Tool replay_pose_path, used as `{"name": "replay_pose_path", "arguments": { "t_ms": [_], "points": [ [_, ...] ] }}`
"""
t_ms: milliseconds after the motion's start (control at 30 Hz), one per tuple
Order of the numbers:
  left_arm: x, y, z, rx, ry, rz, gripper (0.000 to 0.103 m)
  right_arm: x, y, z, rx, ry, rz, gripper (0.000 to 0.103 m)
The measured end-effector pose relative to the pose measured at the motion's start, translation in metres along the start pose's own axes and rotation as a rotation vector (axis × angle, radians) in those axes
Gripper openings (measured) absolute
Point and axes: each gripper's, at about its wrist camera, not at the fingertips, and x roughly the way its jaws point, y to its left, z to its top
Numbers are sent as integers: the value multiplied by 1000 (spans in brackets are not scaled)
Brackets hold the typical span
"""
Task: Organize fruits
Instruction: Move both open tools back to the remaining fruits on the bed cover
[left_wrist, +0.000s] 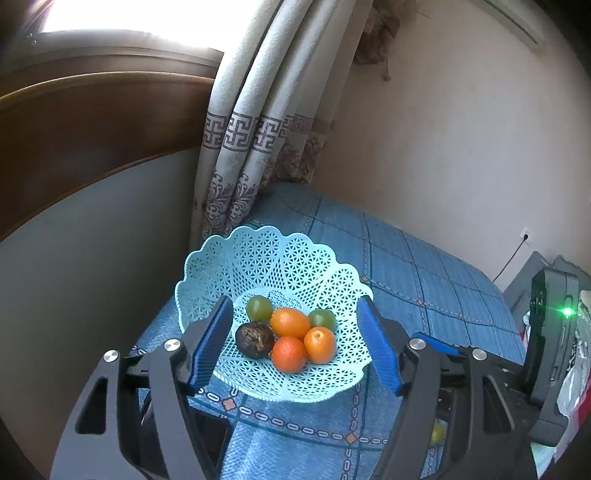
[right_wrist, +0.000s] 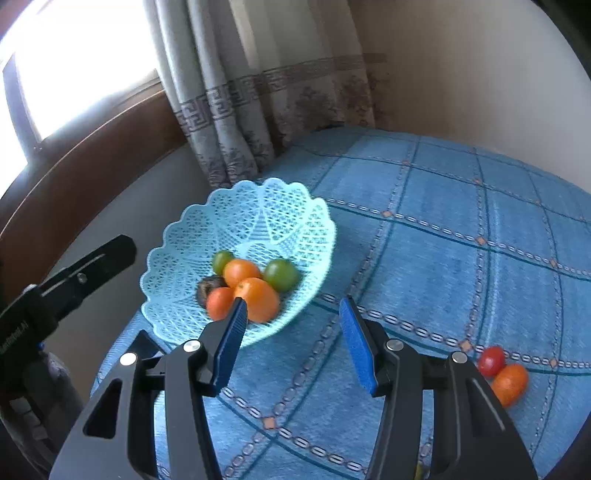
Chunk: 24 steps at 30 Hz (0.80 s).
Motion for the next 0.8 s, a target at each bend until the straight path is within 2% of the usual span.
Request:
{"name": "replay_pose_path", "arguments": {
  "t_ms": [500, 800],
  "points": [
    [6, -34, -12, 90, 27, -29, 78, -27, -73, -11, 76, -9, -125, 53],
    [10, -48, -23, 135, 49, -44, 79, -41, -115, -26, 167, -1, -163, 53]
  ]
}}
